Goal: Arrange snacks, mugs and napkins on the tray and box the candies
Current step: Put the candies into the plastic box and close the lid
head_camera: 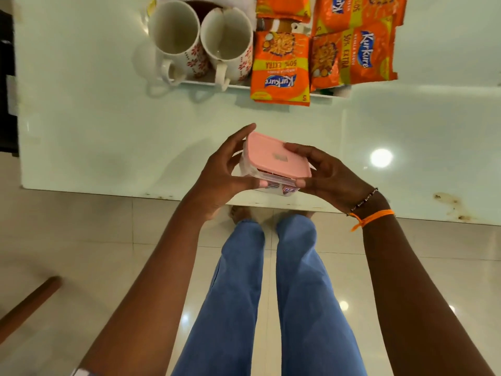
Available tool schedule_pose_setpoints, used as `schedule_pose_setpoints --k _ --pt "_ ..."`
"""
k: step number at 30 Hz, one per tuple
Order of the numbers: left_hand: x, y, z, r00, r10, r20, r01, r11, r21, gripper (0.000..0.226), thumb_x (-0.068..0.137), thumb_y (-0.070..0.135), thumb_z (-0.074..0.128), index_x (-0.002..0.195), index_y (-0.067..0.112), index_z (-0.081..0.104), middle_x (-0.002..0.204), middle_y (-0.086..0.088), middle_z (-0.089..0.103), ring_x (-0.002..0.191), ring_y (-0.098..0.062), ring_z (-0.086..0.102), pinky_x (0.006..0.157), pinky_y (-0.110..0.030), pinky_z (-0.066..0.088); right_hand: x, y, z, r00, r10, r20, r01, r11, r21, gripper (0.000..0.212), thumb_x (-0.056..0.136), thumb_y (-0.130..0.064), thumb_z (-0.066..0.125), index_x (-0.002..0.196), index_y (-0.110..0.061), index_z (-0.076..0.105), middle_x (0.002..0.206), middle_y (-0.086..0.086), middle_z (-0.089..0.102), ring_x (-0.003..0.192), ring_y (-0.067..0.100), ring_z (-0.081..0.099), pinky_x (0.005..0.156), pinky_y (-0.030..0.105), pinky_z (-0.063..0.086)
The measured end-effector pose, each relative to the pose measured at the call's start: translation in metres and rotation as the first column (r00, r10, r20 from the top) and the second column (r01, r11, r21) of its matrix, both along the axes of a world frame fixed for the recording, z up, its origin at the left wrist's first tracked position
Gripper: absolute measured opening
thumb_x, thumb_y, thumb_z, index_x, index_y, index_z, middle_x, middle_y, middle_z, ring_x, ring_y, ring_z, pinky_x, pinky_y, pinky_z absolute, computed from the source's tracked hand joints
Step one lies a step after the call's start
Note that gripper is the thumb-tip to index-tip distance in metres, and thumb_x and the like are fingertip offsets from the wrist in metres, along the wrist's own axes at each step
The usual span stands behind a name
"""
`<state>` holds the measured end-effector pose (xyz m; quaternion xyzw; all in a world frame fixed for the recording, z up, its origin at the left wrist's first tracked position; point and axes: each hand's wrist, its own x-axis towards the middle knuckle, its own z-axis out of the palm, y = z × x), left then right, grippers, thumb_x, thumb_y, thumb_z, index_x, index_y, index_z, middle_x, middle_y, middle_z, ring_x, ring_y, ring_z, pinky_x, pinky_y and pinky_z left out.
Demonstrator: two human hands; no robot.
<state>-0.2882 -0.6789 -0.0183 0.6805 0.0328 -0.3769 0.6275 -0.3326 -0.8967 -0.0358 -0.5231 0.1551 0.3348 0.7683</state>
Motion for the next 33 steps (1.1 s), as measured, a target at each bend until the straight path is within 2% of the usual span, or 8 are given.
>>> schedule_pose_setpoints --k 5,13,17,21,24,27,29,33 --pt "0.001 0.010 -0.005 0.995 0.081 -0.061 -0.080 0.997 0.008 0.080 0.062 0.003 0.080 0.123 0.039 0.045 0.136 0.002 0.050 0.124 -0.012 0.048 0.100 -0.042 0.048 0.006 0.006 -0.006 0.996 0.055 -0.069 -0.049 0.995 0.087 0.058 0.060 -0.011 0.072 0.114 -0.028 0.058 0.125 -0.011 0.052 0.102 0.009 0.065 0.080 0.032 0.060" --pt "0.005 0.010 -0.012 0.932 0.207 -0.298 -0.254 0.959 -0.130 0.070 0.071 -0.014 0.058 0.128 0.025 0.045 0.129 -0.001 0.051 0.121 -0.025 0.051 0.091 -0.041 0.054 0.027 0.006 -0.014 0.989 0.141 -0.048 -0.144 0.987 -0.066 0.053 0.072 0.005 0.067 0.112 -0.030 0.059 0.121 -0.011 0.053 0.103 0.016 0.063 0.075 0.028 0.060" --pt "0.018 0.005 -0.001 0.766 0.302 -0.568 -0.448 0.884 -0.135 0.042 0.077 0.021 0.051 0.119 0.018 0.053 0.120 -0.011 0.056 0.112 -0.036 0.056 0.081 -0.051 0.055 0.038 0.009 -0.002 0.961 0.236 0.141 -0.195 0.947 -0.254 0.064 0.070 0.004 0.072 0.119 -0.032 0.052 0.133 -0.008 0.045 0.127 0.012 0.044 0.103 0.027 0.047" --pt "0.025 -0.015 0.004 0.792 0.399 -0.461 -0.376 0.915 0.147 0.043 0.091 0.052 0.037 0.112 0.019 0.055 0.110 -0.011 0.064 0.103 -0.030 0.062 0.071 -0.040 0.059 0.051 0.019 0.010 0.900 0.383 0.206 -0.268 0.861 -0.432 0.070 0.069 -0.005 0.077 0.125 -0.031 0.044 0.140 -0.005 0.036 0.134 0.012 0.036 0.110 0.031 0.036" --pt "0.030 -0.021 0.000 0.802 0.490 -0.342 -0.444 0.871 0.209 0.050 0.092 0.054 0.034 0.120 0.016 0.052 0.117 -0.016 0.062 0.101 -0.031 0.064 0.072 -0.042 0.059 0.059 0.036 0.013 0.988 0.012 0.154 0.047 0.926 -0.375 0.056 0.078 -0.011 0.070 0.123 -0.025 0.041 0.131 -0.001 0.044 0.124 0.015 0.046 0.100 0.034 0.046" --pt "0.033 -0.025 -0.001 0.822 0.512 -0.250 -0.467 0.856 0.220 0.043 0.092 0.052 0.032 0.114 0.021 0.053 0.116 -0.015 0.063 0.100 -0.029 0.065 0.078 -0.046 0.058 0.071 0.061 0.011 0.945 -0.302 -0.125 0.212 0.858 -0.467 0.020 0.090 -0.044 0.048 0.097 -0.026 0.052 0.112 0.005 0.055 0.103 0.022 0.058 0.079 0.042 0.055" --pt "0.034 -0.025 -0.002 0.815 0.538 -0.215 -0.484 0.836 0.258 0.041 0.092 0.055 0.028 0.101 0.026 0.055 0.106 -0.009 0.065 0.096 -0.024 0.065 0.077 -0.042 0.058 0.077 0.077 0.008 0.908 -0.350 -0.230 0.173 0.814 -0.555 0.039 0.090 -0.057 0.036 0.072 -0.024 0.050 0.091 0.007 0.058 0.094 0.027 0.058 0.083 0.048 0.055" --pt "0.042 -0.010 -0.002 0.805 0.588 -0.077 -0.532 0.774 0.344 0.043 0.091 0.056 0.030 0.068 0.025 0.049 0.069 0.005 0.058 0.059 -0.002 0.059 0.060 -0.023 0.049 0.080 0.105 0.007 0.915 -0.403 -0.030 0.287 0.700 -0.654 0.050 0.093 -0.052 0.034 0.055 -0.020 0.035 0.057 -0.001 0.043 0.062 0.016 0.043 0.061 0.030 0.039"
